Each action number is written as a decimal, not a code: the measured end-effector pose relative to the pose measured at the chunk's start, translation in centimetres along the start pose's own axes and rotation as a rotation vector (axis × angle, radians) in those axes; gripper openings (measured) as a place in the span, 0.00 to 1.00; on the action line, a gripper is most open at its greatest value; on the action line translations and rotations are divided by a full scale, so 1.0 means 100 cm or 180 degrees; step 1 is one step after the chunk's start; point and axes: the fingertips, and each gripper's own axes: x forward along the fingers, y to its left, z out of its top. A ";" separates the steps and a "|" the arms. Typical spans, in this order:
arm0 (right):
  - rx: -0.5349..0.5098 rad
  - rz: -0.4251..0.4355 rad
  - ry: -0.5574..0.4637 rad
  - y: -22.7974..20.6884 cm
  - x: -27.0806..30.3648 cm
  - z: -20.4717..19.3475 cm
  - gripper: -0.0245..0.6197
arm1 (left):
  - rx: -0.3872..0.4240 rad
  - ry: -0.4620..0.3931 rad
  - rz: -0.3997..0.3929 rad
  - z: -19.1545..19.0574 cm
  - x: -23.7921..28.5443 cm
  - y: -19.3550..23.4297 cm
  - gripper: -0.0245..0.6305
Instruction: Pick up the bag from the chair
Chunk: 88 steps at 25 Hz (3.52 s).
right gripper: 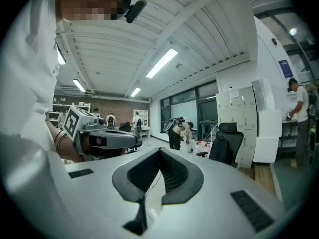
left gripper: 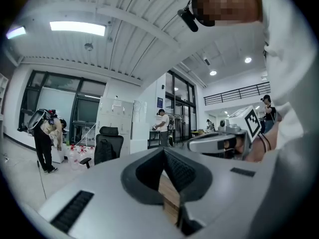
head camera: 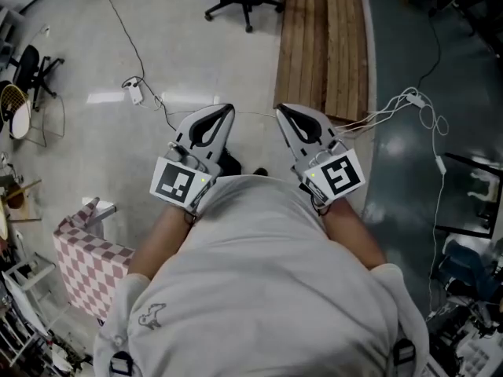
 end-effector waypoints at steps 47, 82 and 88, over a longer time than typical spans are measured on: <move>0.0203 0.0083 0.0132 -0.209 0.224 -0.005 0.09 | -0.0061 0.0224 0.0237 0.004 0.138 0.265 0.05; 0.0249 -0.0039 0.0258 -0.371 0.333 0.004 0.16 | -0.0140 0.0220 0.0171 0.020 0.306 0.403 0.05; 0.0227 -0.0149 0.0257 -0.377 0.390 0.019 0.16 | -0.0094 0.0152 -0.0002 0.032 0.308 0.461 0.05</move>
